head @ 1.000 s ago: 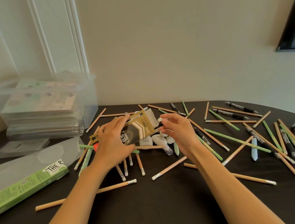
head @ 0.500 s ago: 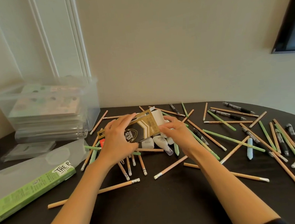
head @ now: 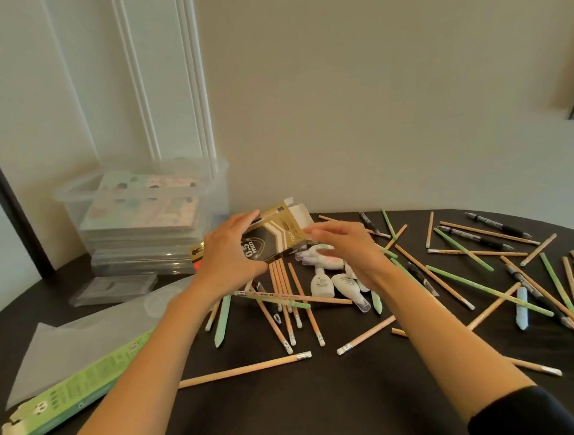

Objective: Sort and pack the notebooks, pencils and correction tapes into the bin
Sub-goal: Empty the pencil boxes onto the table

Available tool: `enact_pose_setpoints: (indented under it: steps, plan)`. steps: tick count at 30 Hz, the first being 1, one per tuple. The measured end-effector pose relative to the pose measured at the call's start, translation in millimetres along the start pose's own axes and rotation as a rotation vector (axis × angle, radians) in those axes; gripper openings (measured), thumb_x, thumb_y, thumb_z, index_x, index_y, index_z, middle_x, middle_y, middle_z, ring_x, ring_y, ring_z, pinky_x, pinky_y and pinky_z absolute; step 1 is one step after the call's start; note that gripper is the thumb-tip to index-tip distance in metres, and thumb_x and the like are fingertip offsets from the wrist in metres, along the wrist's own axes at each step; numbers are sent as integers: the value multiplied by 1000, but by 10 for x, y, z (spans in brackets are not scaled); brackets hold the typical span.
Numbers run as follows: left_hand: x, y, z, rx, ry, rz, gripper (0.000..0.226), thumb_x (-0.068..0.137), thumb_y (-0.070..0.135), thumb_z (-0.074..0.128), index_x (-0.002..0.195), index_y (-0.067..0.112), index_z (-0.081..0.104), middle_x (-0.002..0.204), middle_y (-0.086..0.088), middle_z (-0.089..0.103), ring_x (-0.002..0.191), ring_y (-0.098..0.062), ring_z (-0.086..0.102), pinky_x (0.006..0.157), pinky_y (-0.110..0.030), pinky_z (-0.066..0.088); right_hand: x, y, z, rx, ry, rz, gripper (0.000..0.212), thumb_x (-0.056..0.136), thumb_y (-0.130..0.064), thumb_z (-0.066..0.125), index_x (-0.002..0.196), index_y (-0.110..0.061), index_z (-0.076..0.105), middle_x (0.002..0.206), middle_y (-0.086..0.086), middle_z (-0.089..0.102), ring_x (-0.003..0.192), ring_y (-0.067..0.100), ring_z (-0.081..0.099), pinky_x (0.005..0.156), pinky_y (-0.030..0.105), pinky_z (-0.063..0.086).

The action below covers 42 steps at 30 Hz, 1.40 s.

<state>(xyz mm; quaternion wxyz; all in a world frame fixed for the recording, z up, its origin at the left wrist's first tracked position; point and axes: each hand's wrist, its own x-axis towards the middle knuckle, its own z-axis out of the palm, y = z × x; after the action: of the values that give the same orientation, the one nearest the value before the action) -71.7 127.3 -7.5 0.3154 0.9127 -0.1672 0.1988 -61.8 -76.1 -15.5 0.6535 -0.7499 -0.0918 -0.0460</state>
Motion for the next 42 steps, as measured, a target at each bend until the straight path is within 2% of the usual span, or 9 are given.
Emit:
enact_pose_setpoints:
  steps: [3,7,9,15,19,25,29,34,42]
  plan:
    - [-6,-149,-85,58,134,-163,80,66,19,77,136,17,40,131,-4,46,120,-22,43,105,-43,32,11,128,157,-53,273,-23,13,87,-8,56,88,-20,61,93,-2,62,86,13,60,67,19,49]
    - [-5,-245,-80,64,194,-294,72,67,27,76,130,17,44,122,-5,50,114,-24,46,99,-41,34,9,327,386,-843,-304,-7,35,80,-29,68,112,-18,57,106,-3,55,91,7,50,70,17,40]
    - [-1,-239,-52,51,203,-294,61,66,27,75,121,18,49,112,-1,50,109,-22,47,91,-35,32,19,373,487,-1034,-382,-44,36,80,-30,69,111,-15,60,108,0,54,90,8,46,74,20,38]
    - [23,-298,-47,24,230,-296,58,65,26,76,116,18,50,101,6,44,105,-19,46,90,-36,33,147,423,547,-1023,-164,-26,14,90,-21,55,91,-9,61,87,5,59,77,16,54,67,27,44]
    - [67,-337,-39,34,209,-348,59,66,29,76,118,18,49,115,-3,52,110,-23,47,93,-38,34,256,465,527,-1088,-74,46,20,92,-19,53,110,-10,57,107,8,62,96,21,60,80,31,50]
    - [126,-366,-18,108,154,-420,56,68,32,74,117,19,50,117,-3,52,113,-24,46,95,-41,34,281,365,698,-979,-8,-148,18,88,-24,58,103,-15,60,109,2,54,100,16,56,76,24,44]
    - [142,-362,-18,122,127,-450,54,67,33,74,114,18,51,116,-4,54,112,-24,48,95,-42,36,320,394,949,-1015,-227,17,21,86,-27,61,98,-10,64,99,6,63,94,19,60,75,29,47]
    - [121,-371,-42,120,107,-451,53,66,31,74,112,18,51,113,-4,53,109,-25,48,92,-42,36,408,424,1025,-1021,-215,157,24,79,-27,68,73,-11,52,73,2,55,76,18,56,59,24,43]
    - [84,-382,9,207,89,-377,61,68,31,73,122,19,46,121,-4,50,114,-24,45,95,-41,34,447,108,555,-121,159,283,4,87,-15,58,89,-12,56,75,1,57,60,6,50,53,17,41]
